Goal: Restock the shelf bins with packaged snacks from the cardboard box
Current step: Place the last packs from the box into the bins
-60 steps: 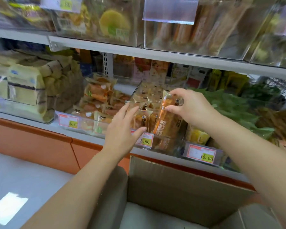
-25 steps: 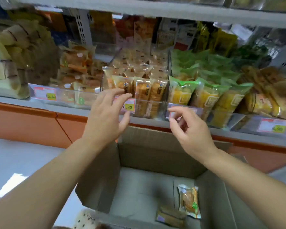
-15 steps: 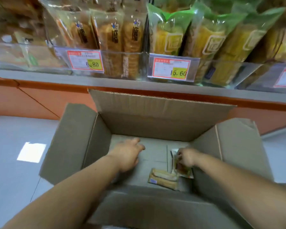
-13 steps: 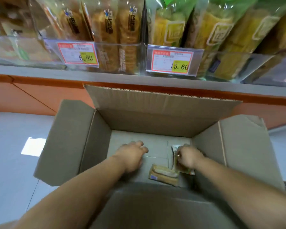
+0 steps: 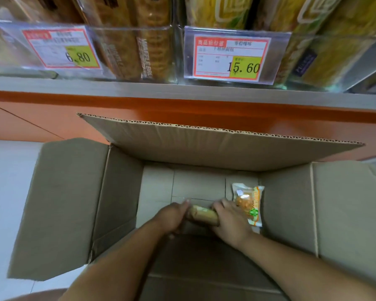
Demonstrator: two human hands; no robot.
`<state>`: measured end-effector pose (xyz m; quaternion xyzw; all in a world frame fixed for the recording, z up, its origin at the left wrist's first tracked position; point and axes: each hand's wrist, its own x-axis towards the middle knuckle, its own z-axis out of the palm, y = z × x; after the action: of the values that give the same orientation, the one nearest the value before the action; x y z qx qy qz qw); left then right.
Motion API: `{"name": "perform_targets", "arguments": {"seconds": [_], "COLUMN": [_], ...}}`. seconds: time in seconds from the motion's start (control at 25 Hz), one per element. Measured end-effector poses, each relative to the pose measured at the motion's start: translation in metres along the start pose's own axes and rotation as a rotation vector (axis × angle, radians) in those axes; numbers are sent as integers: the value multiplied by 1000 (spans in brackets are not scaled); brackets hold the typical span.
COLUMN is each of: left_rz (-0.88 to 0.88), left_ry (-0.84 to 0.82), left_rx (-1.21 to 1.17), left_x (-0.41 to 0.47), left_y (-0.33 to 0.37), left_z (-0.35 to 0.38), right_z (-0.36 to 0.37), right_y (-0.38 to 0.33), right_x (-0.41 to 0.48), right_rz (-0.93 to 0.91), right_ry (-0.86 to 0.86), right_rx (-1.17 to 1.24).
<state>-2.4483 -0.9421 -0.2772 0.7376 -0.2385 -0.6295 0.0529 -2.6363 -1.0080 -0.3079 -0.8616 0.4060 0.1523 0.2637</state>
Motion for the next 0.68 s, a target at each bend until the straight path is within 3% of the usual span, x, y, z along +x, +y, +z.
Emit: {"name": "perform_targets", "arguments": {"seconds": [0.12, 0.2, 0.28, 0.44, 0.56, 0.68], "left_rz": [-122, -52, 7, 77, 101, 105], "left_ry": [-87, -84, -28, -41, -55, -42], "left_rx": [-546, -679, -740, -921, -987, -1015], "left_x": [-2, -3, -3, -7, -9, -12], "left_y": [10, 9, 5, 0, -5, -8], "left_z": [-12, -22, -29, -38, -35, -32], "right_z": [-14, -21, -22, -22, -11, 0], "right_y": [-21, -26, -10, 38, 44, 39], "right_x": [4, 5, 7, 8, 6, 4], "right_rz": [-205, -240, -66, 559, 705, 802], "right_ry": [254, 300, 293, 275, 189, 41], "right_rx": [51, 100, 120, 380, 608, 633]}}
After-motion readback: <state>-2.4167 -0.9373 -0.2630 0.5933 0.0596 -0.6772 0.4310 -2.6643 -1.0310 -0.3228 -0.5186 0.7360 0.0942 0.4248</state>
